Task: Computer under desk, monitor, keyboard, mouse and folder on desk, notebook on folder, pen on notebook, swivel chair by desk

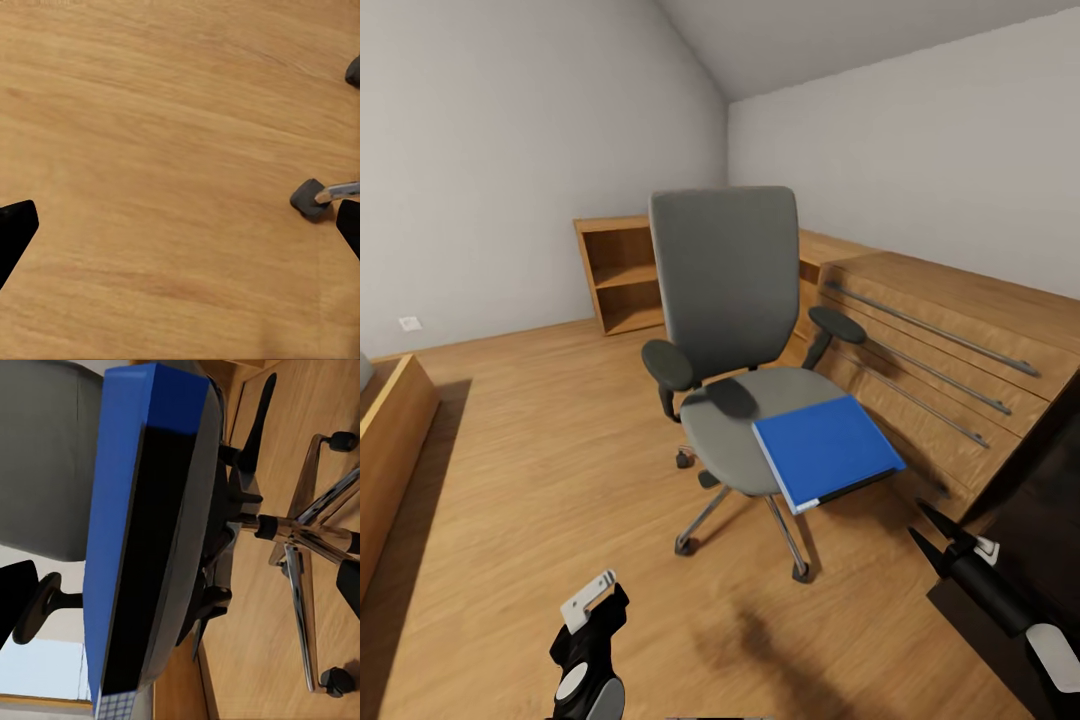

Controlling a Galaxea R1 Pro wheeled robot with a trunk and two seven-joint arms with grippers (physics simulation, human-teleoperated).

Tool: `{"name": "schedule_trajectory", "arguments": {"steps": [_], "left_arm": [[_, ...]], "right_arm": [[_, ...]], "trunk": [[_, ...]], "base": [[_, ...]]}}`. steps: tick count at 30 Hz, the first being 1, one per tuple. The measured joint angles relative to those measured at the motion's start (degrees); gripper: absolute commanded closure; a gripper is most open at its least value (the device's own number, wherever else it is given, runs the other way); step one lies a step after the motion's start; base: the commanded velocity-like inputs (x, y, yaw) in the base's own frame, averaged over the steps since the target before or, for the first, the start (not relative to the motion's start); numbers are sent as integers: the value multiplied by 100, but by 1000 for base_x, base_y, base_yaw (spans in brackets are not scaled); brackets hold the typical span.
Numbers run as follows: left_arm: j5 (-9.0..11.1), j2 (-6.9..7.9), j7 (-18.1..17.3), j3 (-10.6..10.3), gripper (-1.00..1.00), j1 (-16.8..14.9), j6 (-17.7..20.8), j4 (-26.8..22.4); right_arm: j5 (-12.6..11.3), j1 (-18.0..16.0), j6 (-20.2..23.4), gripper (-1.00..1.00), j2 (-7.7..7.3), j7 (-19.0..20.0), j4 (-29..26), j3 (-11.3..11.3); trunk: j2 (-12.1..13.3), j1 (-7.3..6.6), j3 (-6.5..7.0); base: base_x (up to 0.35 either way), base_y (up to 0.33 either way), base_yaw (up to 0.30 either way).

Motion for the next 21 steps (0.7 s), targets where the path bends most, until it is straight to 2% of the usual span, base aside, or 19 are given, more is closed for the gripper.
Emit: {"name": "schedule_trajectory", "arguments": {"steps": [13,21], "left_arm": [[2,6,4,4,-100,0,-7,0],[10,1,17,4,-100,0,-2,1]], "right_arm": [[0,0,0,-100,-1,0,0,0],[0,0,-4,-100,0,0,0,0]], "trunk": [[0,0,0],[0,2,0]], "base": [[180,14,0],[54,0,0]]}}
